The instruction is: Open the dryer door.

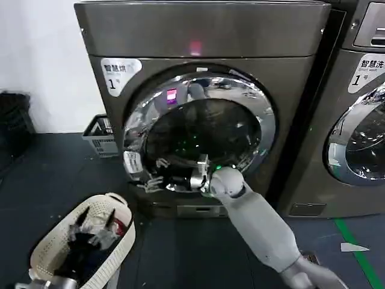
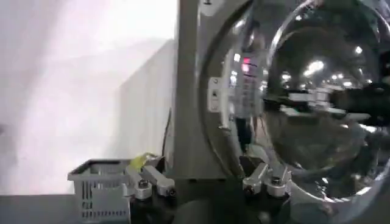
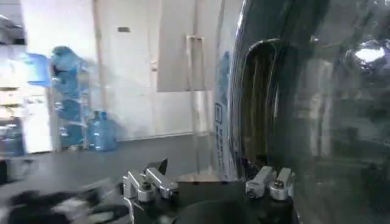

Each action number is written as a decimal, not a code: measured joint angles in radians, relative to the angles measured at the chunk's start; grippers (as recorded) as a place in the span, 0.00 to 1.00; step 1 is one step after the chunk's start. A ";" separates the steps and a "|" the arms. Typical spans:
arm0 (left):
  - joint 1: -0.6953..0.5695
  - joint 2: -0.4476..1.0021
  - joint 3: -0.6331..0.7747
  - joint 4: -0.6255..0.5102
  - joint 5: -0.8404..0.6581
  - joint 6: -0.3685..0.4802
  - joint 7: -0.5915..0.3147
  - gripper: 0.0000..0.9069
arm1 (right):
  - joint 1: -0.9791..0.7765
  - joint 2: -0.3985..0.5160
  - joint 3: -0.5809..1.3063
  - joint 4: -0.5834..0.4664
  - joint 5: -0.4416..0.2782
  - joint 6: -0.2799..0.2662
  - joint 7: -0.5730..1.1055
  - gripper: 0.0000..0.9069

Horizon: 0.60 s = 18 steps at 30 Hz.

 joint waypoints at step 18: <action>-0.293 0.268 0.024 0.255 -0.293 0.018 0.123 1.00 | -0.147 -0.134 0.127 0.103 -0.021 0.027 -0.382 1.00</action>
